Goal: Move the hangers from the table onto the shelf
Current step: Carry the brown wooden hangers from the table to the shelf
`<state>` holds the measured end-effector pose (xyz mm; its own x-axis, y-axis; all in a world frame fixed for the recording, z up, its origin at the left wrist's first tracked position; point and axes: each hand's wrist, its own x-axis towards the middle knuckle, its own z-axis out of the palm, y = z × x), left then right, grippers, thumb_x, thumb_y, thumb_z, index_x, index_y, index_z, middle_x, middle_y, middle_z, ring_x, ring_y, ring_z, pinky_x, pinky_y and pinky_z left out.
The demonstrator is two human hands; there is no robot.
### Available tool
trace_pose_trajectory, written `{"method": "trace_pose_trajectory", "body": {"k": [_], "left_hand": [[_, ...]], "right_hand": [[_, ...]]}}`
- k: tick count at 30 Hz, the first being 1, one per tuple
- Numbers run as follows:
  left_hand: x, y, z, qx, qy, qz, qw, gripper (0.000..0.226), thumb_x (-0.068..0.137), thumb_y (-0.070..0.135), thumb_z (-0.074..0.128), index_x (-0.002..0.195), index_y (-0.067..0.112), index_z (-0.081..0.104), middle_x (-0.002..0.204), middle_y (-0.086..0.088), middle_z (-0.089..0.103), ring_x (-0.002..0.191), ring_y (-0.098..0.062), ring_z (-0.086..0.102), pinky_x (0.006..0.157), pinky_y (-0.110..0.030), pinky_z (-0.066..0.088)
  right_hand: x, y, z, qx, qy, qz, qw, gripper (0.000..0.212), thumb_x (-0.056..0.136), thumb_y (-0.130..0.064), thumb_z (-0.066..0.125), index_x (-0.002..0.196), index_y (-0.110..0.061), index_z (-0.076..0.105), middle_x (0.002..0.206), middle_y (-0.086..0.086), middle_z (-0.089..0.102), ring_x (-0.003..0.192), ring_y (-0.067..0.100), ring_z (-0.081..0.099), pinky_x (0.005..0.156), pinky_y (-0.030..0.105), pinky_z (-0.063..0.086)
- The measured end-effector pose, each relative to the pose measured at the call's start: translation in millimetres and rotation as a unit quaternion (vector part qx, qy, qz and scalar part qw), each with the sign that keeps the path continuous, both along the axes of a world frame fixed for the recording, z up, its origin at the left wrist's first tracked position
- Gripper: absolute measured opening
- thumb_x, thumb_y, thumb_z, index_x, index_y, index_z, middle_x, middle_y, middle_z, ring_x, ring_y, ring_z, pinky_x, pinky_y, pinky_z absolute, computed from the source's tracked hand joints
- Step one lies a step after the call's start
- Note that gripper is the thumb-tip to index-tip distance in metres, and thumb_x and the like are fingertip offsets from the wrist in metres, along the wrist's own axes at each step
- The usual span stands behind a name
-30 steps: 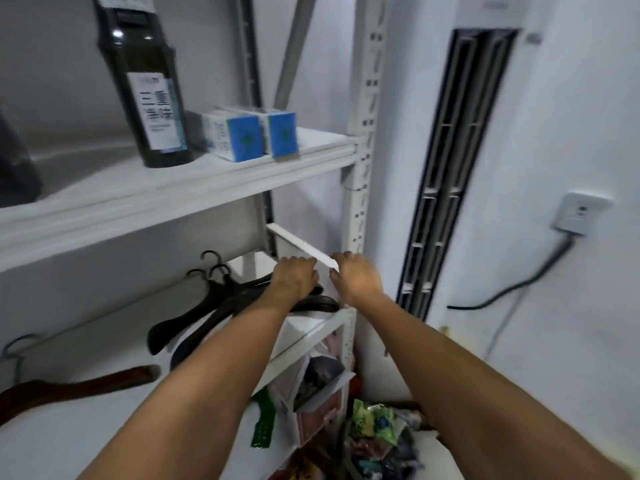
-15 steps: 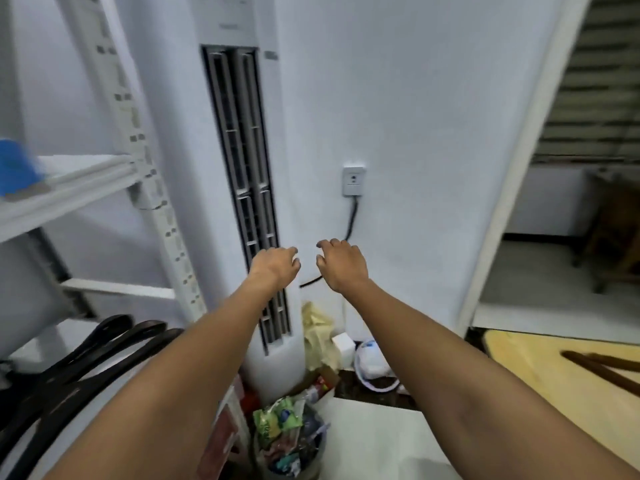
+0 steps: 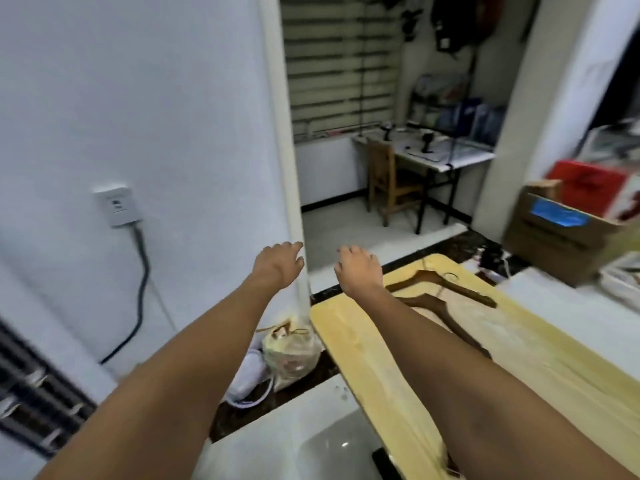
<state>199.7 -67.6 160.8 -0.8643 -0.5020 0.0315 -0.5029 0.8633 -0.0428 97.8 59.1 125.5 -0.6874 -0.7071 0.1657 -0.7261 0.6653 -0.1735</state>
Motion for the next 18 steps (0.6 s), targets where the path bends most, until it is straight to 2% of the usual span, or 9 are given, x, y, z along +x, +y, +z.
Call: {"method": "trace_pose_trajectory", "body": {"k": [3,6,11,14,18], "left_hand": [[-64,31,-15,-0.001,-0.018,-0.059,0.998,0.040,0.102,0.027,0.027,0.136,0.011,0.039,0.137,-0.012,0.048,0.118,-0.031,0.050,0.097,-0.038,0.037],[-122,64,-33,0.012,-0.025,-0.107,0.994,0.044,0.102,0.029,0.028,0.143,0.015,0.032,0.143,-0.009,0.044,0.127,-0.028,0.045,0.104,-0.037,0.034],[-199,112,-72,0.011,-0.047,-0.174,0.984,0.044,0.100,0.030,0.032,0.143,0.018,0.033,0.140,-0.008,0.047,0.126,-0.028,0.046,0.105,-0.038,0.034],[-234,134,-93,0.013,-0.066,-0.216,0.974,0.047,0.100,0.030,0.034,0.145,0.019,0.030,0.139,-0.008,0.047,0.126,-0.027,0.046,0.105,-0.038,0.034],[-281,148,-122,0.027,-0.092,-0.252,0.963,0.051,0.099,0.033,0.037,0.147,0.019,0.024,0.142,-0.008,0.044,0.129,-0.027,0.043,0.105,-0.039,0.033]], "right_hand": [[-51,45,-16,0.011,-0.010,-0.062,0.998,0.040,0.100,-0.027,0.035,0.137,-0.013,0.041,0.136,0.010,0.047,0.126,0.029,0.043,0.102,0.040,0.036],[-94,90,-31,0.012,-0.026,-0.125,0.992,0.040,0.098,-0.025,0.038,0.136,-0.014,0.041,0.135,0.010,0.048,0.126,0.030,0.043,0.101,0.040,0.037],[-146,158,-54,0.034,-0.036,-0.202,0.978,0.041,0.097,-0.027,0.039,0.136,-0.013,0.041,0.134,0.011,0.048,0.123,0.031,0.045,0.100,0.041,0.037],[-170,183,-64,0.040,-0.051,-0.236,0.970,0.045,0.097,-0.030,0.039,0.138,-0.013,0.040,0.134,0.010,0.047,0.125,0.031,0.043,0.103,0.041,0.036],[-205,199,-82,0.054,-0.046,-0.282,0.957,0.040,0.099,-0.023,0.035,0.137,-0.014,0.041,0.135,0.011,0.048,0.124,0.030,0.044,0.101,0.040,0.036]]}}
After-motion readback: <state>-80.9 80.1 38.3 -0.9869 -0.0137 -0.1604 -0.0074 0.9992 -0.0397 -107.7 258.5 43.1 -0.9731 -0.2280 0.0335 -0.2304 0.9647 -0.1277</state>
